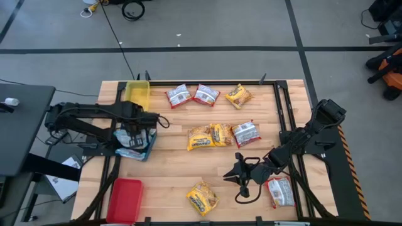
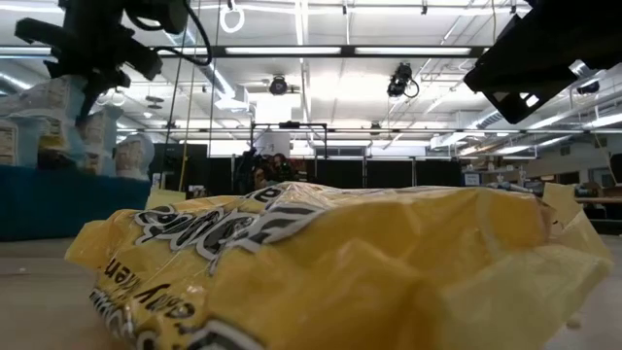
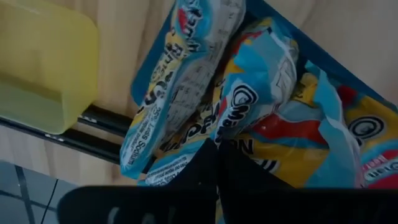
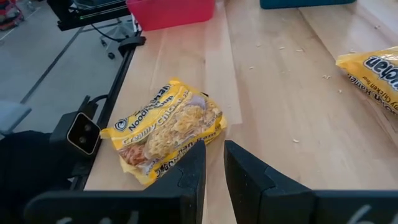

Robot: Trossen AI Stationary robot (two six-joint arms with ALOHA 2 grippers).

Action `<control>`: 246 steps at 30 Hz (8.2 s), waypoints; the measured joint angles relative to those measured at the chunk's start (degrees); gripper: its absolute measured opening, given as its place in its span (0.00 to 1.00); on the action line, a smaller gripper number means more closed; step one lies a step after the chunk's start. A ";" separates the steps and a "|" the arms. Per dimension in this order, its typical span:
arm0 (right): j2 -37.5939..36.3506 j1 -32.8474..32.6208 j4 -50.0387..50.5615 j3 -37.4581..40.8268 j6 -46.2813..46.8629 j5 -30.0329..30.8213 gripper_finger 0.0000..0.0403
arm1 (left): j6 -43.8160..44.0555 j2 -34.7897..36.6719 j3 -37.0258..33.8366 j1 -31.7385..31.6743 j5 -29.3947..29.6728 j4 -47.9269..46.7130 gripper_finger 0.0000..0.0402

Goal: Sort Maruchan noodles
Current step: Adjust the blue noodle packs in the blue bin

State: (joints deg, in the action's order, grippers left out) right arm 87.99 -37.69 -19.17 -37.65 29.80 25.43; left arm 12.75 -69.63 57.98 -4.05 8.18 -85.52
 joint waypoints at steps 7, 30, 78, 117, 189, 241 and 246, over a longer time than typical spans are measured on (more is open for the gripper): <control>0.00 -0.57 0.24 0.00 -0.30 -0.03 0.16 | -0.07 -0.13 -4.09 -1.90 0.75 2.59 0.00; 0.00 0.45 2.14 0.00 1.27 -0.02 0.16 | 1.70 0.29 3.43 -5.48 13.38 11.06 0.17; 0.00 -5.49 3.51 -0.02 8.10 0.01 0.16 | 26.44 -1.95 -13.70 -10.86 -2.60 8.05 0.03; 0.00 -5.95 4.32 -0.02 9.71 0.42 0.16 | 14.26 -6.10 -3.35 -6.38 8.75 29.81 0.03; -0.02 -7.98 4.87 0.00 12.51 3.13 0.16 | 47.07 -13.07 7.39 17.39 4.19 -1.56 0.03; -0.02 -8.89 5.13 0.00 13.54 2.48 0.16 | 43.07 -10.78 1.60 28.15 8.26 25.98 0.03; -0.02 -8.87 5.07 0.00 13.58 2.41 0.16 | 32.61 -12.57 1.60 26.25 11.26 34.76 0.03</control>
State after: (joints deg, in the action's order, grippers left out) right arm 87.96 -46.57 -14.11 -37.65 43.37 27.84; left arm 45.36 -82.19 59.57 22.20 19.44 -50.75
